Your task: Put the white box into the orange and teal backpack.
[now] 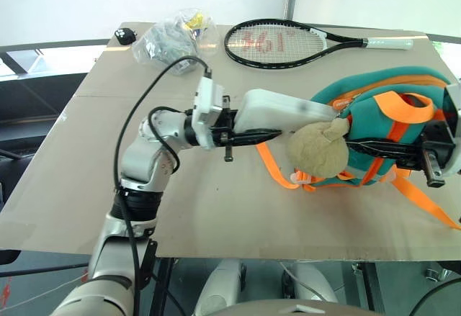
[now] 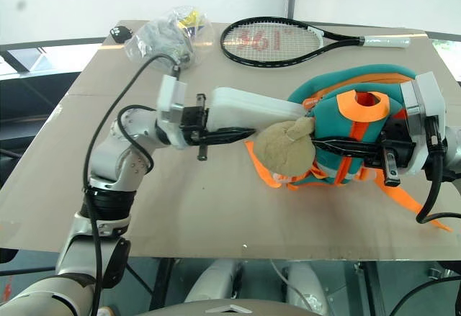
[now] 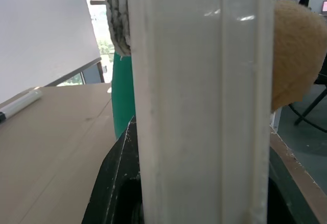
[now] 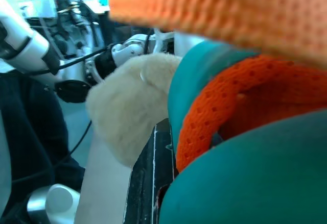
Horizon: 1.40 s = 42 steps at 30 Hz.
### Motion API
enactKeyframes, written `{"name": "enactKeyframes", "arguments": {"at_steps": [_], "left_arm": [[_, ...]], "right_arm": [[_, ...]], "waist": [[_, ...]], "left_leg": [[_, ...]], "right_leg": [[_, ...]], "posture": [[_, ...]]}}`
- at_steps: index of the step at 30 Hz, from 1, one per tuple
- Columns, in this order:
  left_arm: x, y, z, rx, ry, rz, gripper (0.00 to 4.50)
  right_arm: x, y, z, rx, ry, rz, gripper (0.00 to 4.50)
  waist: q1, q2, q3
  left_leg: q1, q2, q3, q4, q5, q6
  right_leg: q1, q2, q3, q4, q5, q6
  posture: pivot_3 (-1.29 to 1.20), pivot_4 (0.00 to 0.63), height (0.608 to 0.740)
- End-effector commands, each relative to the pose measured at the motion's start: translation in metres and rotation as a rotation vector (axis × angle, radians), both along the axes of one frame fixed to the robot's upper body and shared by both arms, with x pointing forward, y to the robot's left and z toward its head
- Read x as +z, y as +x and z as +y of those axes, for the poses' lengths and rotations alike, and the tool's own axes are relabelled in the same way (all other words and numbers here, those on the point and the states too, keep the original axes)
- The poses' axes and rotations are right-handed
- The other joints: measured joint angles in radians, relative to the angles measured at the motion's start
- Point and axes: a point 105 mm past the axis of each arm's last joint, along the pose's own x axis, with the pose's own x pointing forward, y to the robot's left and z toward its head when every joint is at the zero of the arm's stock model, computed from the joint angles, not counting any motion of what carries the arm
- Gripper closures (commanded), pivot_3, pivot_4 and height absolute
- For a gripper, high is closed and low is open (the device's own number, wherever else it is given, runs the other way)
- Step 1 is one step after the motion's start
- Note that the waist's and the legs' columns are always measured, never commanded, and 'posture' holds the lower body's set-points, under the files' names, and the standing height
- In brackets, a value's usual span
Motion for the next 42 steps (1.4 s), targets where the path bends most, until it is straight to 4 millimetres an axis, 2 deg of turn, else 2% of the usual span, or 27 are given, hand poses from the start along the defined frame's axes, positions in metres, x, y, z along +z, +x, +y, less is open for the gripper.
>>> {"name": "enactKeyframes", "arguments": {"at_steps": [1,4,7,12,14,15,17,18,19,20,21,26,32,36,42], "left_arm": [[0.001,0.004,-0.041,-0.037,0.042,-0.043,3.36],[-0.001,0.007,-0.066,-0.057,0.07,-0.035,3.36],[-0.009,0.013,-0.101,-0.075,0.153,-0.015,3.36],[-0.035,0.02,-0.136,-0.088,0.346,-0.044,3.36],[-0.054,0.019,-0.144,-0.103,0.418,-0.057,3.36],[-0.053,0.021,-0.146,-0.09,0.392,-0.028,2.38],[-0.037,0.025,-0.141,-0.059,0.306,-0.011,1.65],[-0.029,0.027,-0.134,-0.046,0.272,-0.006,1.08],[-0.021,0.029,-0.123,-0.043,0.243,-0.001,0.81],[-0.014,0.029,-0.114,-0.045,0.218,0.011,0.3],[-0.005,0.027,-0.104,-0.061,0.177,0.064,0.05],[0.027,0.013,-0.051,-0.132,0.057,0.31,0.05],[0.03,0.001,-0.005,-0.121,0.039,0.431,0.05],[0.031,-0.008,-0.001,-0.118,0.012,0.468,0.05],[0.036,-0.016,-0.01,-0.122,-0.054,0.54,0.05]], "right_arm": [[-0.001,-0.004,0.003,-0.064,-0.082,-0.099,4.49],[-0.004,-0.002,0.006,-0.089,-0.085,-0.113,4.49],[-0.004,-0.008,0.012,-0.074,-0.094,-0.125,4.49],[-0.003,-0.011,0.014,-0.086,-0.054,-0.118,4.49],[-0.003,-0.009,0.011,-0.121,-0.038,-0.114,4.49],[-0.003,-0.009,0.01,-0.135,-0.031,-0.113,4.5],[-0.005,-0.007,0.008,-0.159,-0.024,-0.108,4.5],[-0.006,-0.006,0.007,-0.173,-0.024,-0.102,4.5],[-0.007,-0.004,0.005,-0.187,-0.025,-0.094,4.5],[-0.008,-0.003,0.003,-0.197,-0.027,-0.086,4.5],[-0.01,0.0,0.0,-0.213,-0.032,-0.076,4.5],[-0.024,0.014,-0.013,-0.287,-0.069,-0.037,4.5],[-0.028,0.023,-0.013,-0.296,-0.069,-0.035,4.5],[-0.029,0.024,-0.011,-0.281,-0.069,-0.035,4.5],[-0.031,0.024,-0.009,-0.264,-0.081,-0.032,4.5]], "waist": [[0.006,0.0,0.0],[0.006,0.0,0.0],[0.004,0.0,0.0],[0.007,0.0,0.0],[0.008,0.0,0.0],[0.008,0.0,0.0],[0.008,0.0,0.0],[0.008,0.0,0.0],[0.007,0.0,0.0],[0.004,0.0,0.0],[-0.001,0.0,0.0],[-0.013,0.001,0.0],[-0.007,0.001,0.0],[0.0,0.001,0.0],[-0.003,0.001,0.0]], "left_leg": [[0.001,0.0,0.001,0.0,0.0,0.0],[0.001,-0.001,0.002,0.001,0.0,0.0],[0.001,0.0,0.004,0.001,0.0,0.001],[0.001,0.001,0.008,0.001,0.0,0.001],[0.002,0.001,0.01,0.001,0.0,0.002],[0.002,0.001,0.01,0.001,0.0,0.002],[0.003,0.002,0.01,0.001,0.0,0.002],[0.004,0.002,0.009,0.0,0.0,0.002],[0.004,0.002,0.009,0.0,0.0,0.002],[0.004,0.002,0.008,0.0,0.0,0.002],[0.005,0.003,0.007,-0.001,0.0,0.002],[0.008,0.005,0.008,-0.002,0.0,0.002],[0.011,0.004,0.008,-0.002,0.0,0.002],[0.012,0.003,0.005,-0.002,0.0,0.002],[0.012,0.003,0.005,-0.002,0.0,0.002]], "right_leg": [[0.001,0.0,-0.001,0.0,0.0,0.0],[0.003,0.003,-0.001,0.0,0.0,0.0],[0.003,0.003,-0.001,0.0,0.0,0.0],[0.004,0.003,-0.002,0.0,0.0,0.0],[0.004,0.003,-0.002,0.0,0.0,0.0],[0.004,0.003,-0.002,0.0,0.0,0.0],[0.005,0.002,-0.002,0.0,0.0,0.0],[0.005,0.002,-0.001,0.0,0.0,0.0],[0.005,0.002,-0.001,0.0,0.0,0.0],[0.005,0.002,-0.001,0.0,0.0,0.0],[0.005,0.002,0.0,0.0,0.0,0.0],[0.005,0.004,0.004,0.0,0.0,0.0],[0.006,0.003,0.005,0.0,0.0,0.0],[0.006,0.0,0.004,-0.003,0.0,0.0],[0.007,-0.001,0.004,-0.005,0.0,0.0]], "posture": [[0.0,0.15,0.74],[0.0,0.15,0.74],[0.0,0.15,0.74],[0.0,0.15,0.74],[0.0,0.15,0.74],[0.0,0.15,0.74],[0.0,0.15,0.74],[0.0,0.15,0.74],[0.0,0.15,0.74],[0.0,0.15,0.74],[0.0,0.15,0.74],[0.0,0.15,0.74],[0.0,0.15,0.74],[0.0,0.15,0.74],[0.0,0.15,0.74]]}}
